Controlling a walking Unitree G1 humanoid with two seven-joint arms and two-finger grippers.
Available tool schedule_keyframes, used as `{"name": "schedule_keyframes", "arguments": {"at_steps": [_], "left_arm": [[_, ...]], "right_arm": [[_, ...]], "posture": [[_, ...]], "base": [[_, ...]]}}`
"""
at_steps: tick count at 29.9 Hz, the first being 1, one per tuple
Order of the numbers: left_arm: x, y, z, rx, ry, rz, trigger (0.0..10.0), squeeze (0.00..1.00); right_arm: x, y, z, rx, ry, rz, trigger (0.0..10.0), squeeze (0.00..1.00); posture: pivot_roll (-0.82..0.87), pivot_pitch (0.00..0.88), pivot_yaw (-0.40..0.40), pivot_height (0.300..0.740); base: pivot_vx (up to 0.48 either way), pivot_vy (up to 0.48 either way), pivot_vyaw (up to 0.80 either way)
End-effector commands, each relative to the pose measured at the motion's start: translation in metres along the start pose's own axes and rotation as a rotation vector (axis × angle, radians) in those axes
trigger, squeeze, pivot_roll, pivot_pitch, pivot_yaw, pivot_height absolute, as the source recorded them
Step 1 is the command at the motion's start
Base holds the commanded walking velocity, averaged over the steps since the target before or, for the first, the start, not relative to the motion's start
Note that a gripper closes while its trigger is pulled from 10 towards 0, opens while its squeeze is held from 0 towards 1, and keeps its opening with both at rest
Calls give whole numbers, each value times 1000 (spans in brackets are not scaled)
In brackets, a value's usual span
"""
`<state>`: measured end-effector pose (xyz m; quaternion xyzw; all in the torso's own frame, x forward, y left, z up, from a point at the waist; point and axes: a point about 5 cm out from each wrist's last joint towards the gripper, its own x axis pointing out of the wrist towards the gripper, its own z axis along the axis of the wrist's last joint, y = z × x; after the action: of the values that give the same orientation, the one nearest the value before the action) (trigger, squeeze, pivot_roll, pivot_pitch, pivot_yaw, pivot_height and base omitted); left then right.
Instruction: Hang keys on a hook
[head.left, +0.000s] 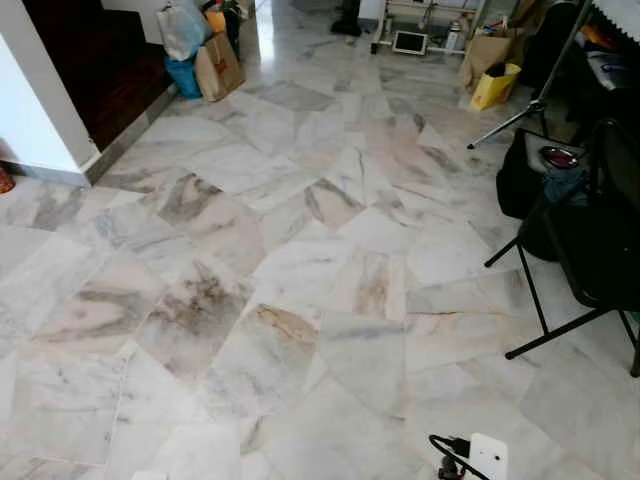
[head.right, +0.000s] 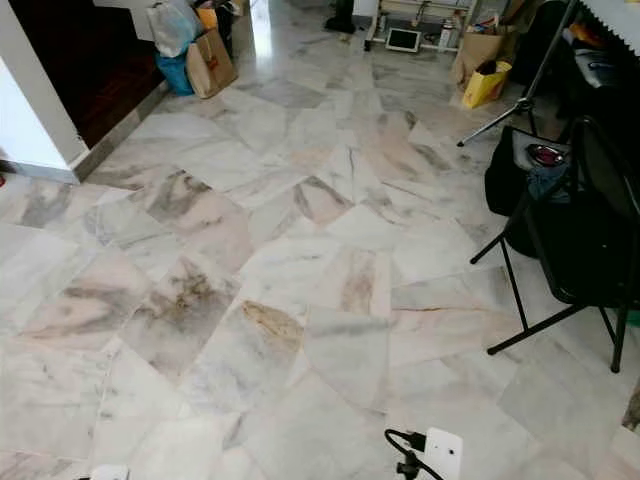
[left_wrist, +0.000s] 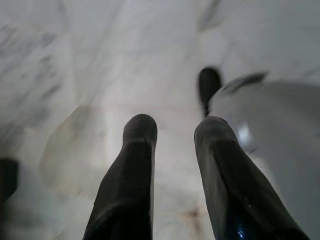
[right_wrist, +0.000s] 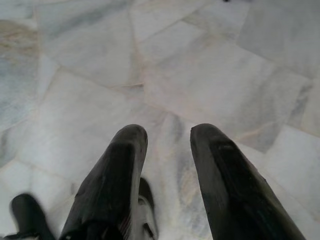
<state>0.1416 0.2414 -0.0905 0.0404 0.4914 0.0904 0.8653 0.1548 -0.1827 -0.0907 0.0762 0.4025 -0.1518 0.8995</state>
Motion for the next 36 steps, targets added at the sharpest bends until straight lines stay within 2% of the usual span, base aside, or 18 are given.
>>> {"name": "schedule_keyframes", "arguments": {"at_steps": [1, 8, 20, 26, 32, 36], "left_arm": [[0, -3, -2, -14, 4, -21, 10000, 0], [1, -19, 4, -4, -8, -60, 10000, 0], [1, -54, 9, -13, -20, -91, 10000, 0], [1, -48, 6, 11, -6, -94, 10000, 0], [1, -28, -3, 161, 28, -87, 10000, 0], [0, -22, -4, 172, 39, -72, 10000, 0]], "right_arm": [[-1, -1, -1, -14, 2, -3, 10000, 0], [0, 0, -1, -11, 11, -8, 10000, 0], [1, -4, 0, -48, 28, 13, 10000, 0], [1, -6, -1, -60, 31, 23, 10000, 0], [-1, -5, -6, -72, 46, 38, 10000, 0], [-1, -2, -6, -79, 40, 44, 10000, 0]], "posture": [[-68, 102, -55, 740], [-71, 85, -51, 740], [-28, 42, -72, 740], [-18, 39, -81, 740], [-30, 30, -68, 740], [-48, 33, -51, 740]], "base": [[0, 0, 0], [0, 0, -136], [0, 0, -790], [0, 0, -788], [0, -79, -788], [0, -358, -786]]}}
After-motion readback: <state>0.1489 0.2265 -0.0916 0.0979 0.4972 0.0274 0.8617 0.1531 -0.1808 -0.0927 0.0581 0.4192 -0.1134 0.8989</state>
